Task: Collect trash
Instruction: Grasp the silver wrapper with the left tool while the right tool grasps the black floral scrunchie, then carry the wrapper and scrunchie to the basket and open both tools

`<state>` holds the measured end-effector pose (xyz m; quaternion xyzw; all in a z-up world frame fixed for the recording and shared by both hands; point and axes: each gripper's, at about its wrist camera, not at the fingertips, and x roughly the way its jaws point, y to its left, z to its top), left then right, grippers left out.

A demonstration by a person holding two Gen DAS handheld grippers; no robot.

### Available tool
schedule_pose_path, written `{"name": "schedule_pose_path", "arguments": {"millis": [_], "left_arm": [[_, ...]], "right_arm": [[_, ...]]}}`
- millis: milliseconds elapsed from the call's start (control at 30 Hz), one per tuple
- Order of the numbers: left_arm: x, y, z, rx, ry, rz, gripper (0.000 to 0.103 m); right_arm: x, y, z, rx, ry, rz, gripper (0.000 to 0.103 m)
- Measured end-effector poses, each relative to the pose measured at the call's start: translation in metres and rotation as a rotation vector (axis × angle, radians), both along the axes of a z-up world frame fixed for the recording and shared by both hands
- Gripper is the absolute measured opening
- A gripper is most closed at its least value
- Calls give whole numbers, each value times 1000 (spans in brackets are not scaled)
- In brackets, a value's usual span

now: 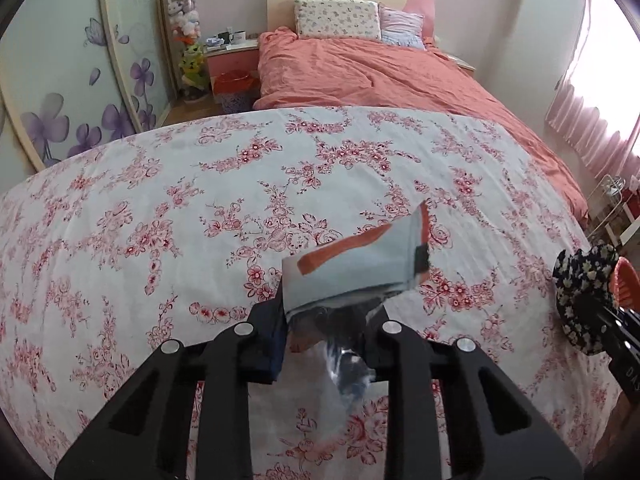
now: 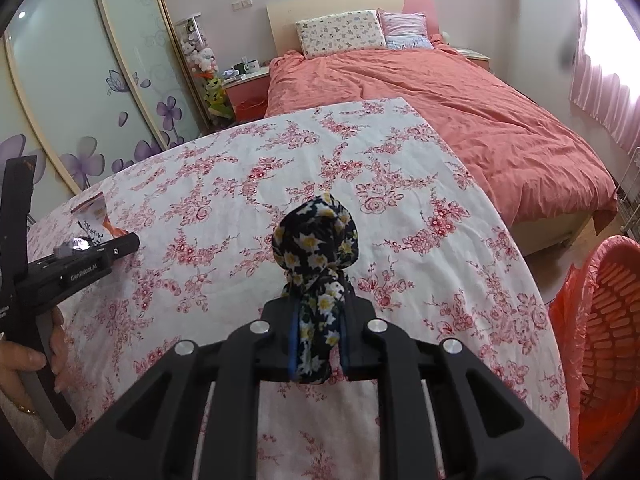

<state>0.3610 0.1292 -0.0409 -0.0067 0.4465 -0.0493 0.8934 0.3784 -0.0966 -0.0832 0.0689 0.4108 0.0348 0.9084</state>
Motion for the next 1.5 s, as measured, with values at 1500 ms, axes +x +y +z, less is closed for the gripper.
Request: {"name": "schedule_pose_path", "arguments": {"millis": [1500], "left_arm": [[-155,-206,57,-176,-71,-414,25]], "right_arm": [[-205,-154,64,25,-202,-258,16]]}}
